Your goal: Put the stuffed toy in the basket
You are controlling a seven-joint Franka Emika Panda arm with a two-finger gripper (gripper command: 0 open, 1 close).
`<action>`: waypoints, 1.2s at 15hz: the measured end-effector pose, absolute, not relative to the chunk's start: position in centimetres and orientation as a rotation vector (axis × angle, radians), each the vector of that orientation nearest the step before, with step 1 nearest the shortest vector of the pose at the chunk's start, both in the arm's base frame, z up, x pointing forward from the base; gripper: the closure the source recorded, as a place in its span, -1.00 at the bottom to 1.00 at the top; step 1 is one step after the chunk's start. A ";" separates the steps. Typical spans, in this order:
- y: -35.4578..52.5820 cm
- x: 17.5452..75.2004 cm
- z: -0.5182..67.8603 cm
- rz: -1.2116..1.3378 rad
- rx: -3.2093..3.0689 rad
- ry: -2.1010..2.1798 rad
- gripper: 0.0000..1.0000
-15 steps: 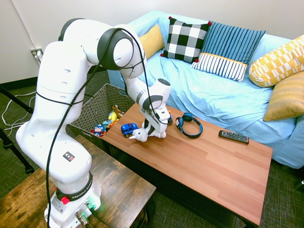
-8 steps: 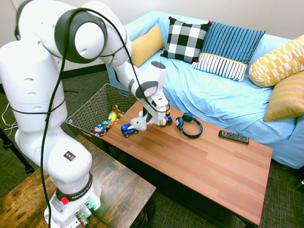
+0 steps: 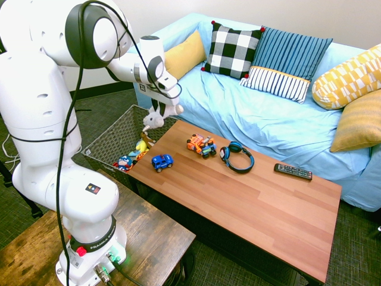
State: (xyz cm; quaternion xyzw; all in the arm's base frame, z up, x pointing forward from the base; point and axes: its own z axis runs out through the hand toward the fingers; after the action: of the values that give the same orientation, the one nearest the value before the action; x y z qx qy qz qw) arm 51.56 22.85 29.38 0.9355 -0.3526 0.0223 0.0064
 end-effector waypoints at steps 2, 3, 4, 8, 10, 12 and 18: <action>28.5 51.0 28.2 0.070 2.954 -1.002 1.00; 30.9 50.5 27.3 0.064 2.968 -0.949 1.00; 33.0 50.0 26.0 0.061 2.972 -0.891 1.00; 39.0 49.1 18.8 0.076 2.956 -0.698 -1.00; 40.4 49.9 17.1 0.083 2.955 -0.682 -1.00; 40.9 50.8 16.6 0.097 2.960 -0.690 -1.00; 40.6 51.9 16.4 0.109 2.950 -0.716 -1.00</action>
State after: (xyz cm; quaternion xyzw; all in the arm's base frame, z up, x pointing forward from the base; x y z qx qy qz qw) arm 51.91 40.57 16.39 0.9698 -0.2354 0.0358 0.0522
